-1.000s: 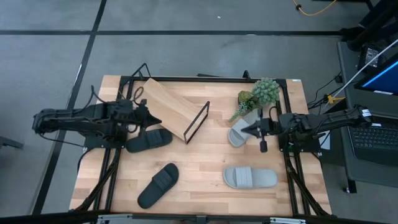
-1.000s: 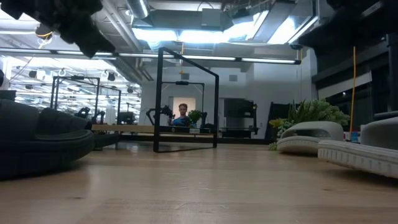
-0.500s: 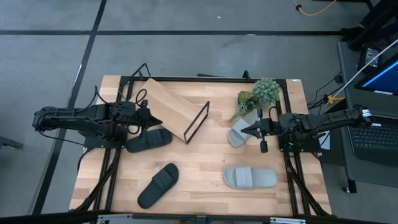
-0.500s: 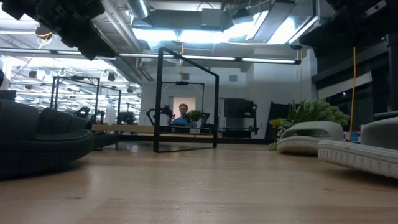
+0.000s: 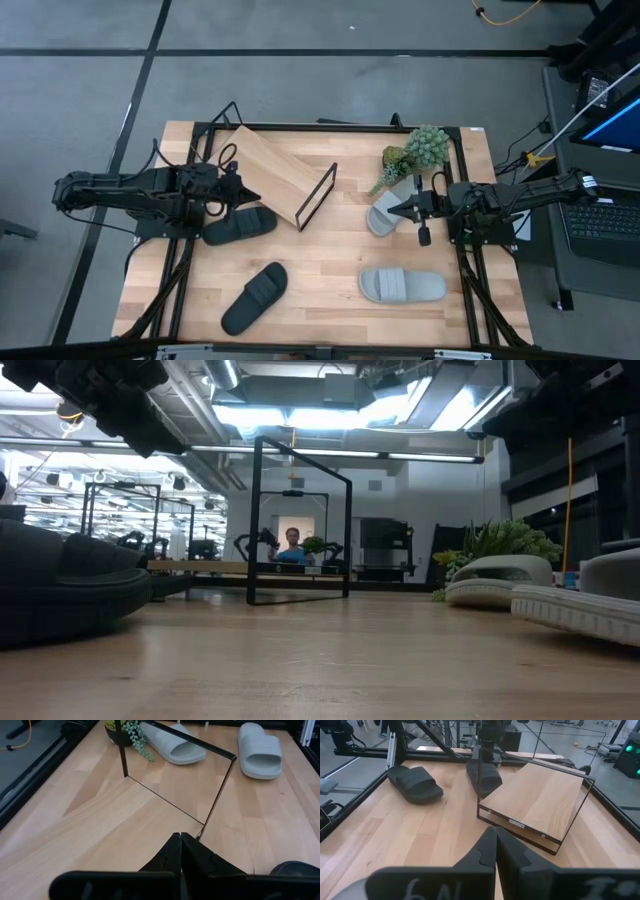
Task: Pick and place slides into the shelf
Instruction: Put the top black slipper on the shelf
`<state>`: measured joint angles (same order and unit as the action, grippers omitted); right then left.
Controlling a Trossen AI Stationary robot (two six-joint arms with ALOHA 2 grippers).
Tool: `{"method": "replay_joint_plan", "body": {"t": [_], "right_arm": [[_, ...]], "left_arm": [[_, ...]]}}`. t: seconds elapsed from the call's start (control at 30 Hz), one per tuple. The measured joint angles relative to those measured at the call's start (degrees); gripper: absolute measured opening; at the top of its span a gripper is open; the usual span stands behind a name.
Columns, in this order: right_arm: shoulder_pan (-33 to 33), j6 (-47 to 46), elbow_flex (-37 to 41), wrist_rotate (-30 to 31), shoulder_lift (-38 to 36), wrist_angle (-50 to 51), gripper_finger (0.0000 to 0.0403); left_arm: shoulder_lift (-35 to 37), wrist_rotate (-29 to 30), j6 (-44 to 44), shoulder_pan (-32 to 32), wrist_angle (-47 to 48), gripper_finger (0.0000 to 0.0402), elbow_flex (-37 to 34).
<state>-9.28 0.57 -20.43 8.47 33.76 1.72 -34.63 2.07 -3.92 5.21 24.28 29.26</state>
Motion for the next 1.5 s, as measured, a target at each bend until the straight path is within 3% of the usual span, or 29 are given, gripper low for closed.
{"method": "replay_joint_plan", "body": {"t": [0.33,0.83,1.13,1.33,1.5], "right_arm": [[0.0,5.7,0.0,0.0,0.0,-0.2,0.0017],[0.0,5.8,0.0,0.1,0.0,-0.3,0.002],[0.0,3.8,0.0,4.6,0.0,-1.4,0.002],[0.0,1.1,0.0,4.6,0.0,-1.4,0.002],[0.0,1.0,0.0,4.6,0.0,-1.4,0.002]], "left_arm": [[0.0,0.6,0.0,0.0,0.6,0.0,0.0],[0.0,0.6,0.0,0.0,0.6,0.0,0.0],[0.0,0.8,0.0,0.0,0.6,0.0,0.0],[0.0,5.9,0.0,0.0,0.6,0.0,-0.1],[0.0,6.4,0.0,0.0,0.6,0.0,-0.1]]}}
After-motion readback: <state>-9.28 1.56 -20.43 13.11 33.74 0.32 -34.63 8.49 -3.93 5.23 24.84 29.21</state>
